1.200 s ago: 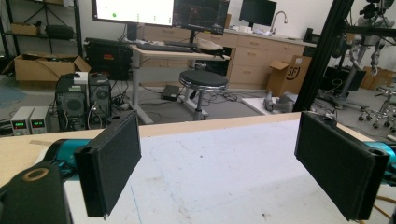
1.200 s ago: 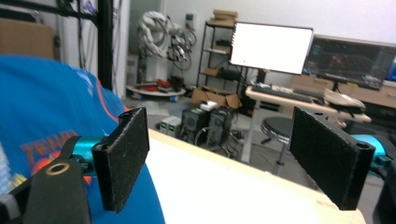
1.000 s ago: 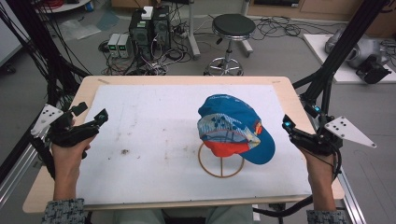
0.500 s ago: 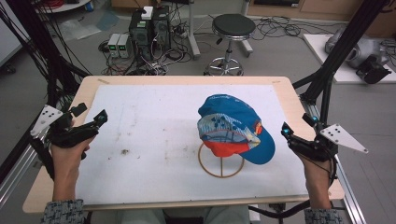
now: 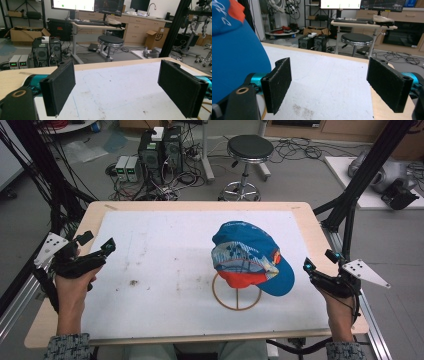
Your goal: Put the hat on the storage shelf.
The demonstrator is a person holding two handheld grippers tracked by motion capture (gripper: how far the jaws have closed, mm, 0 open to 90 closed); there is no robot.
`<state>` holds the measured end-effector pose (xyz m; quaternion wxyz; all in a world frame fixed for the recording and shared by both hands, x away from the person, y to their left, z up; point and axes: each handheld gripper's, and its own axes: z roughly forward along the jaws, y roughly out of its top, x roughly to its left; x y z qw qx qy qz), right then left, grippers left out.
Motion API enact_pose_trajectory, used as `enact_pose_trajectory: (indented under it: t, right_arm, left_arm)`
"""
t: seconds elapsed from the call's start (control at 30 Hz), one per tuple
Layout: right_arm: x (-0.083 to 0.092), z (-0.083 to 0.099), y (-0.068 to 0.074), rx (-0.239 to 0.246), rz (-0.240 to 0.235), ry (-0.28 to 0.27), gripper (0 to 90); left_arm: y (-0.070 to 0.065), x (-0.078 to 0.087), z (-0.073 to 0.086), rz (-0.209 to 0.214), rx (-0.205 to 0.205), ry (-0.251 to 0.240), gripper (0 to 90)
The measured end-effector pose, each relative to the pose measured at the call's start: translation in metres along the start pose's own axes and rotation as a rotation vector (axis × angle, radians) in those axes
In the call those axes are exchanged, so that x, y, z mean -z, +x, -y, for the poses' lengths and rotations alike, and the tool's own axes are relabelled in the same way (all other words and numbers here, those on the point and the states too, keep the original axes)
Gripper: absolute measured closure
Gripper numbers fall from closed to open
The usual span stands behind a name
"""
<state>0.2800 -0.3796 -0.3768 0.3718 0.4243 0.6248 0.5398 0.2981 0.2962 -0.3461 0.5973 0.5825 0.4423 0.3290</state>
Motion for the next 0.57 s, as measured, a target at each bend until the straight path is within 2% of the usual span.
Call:
enact_pose_trajectory:
  t: [0.27, 0.57]
  right_arm:
    - [-0.0043, 0.0097, -0.0024, -0.001, 0.003, 0.029, 19.5]
    - [-0.0044, 0.0089, -0.0031, -0.006, 0.006, 0.021, 19.4]
  left_arm:
    - [-0.0001, -0.0017, 0.002, 0.001, -0.003, 0.004, 14.6]
    - [0.0017, -0.0002, 0.0022, -0.004, 0.0, 0.003, 14.6]
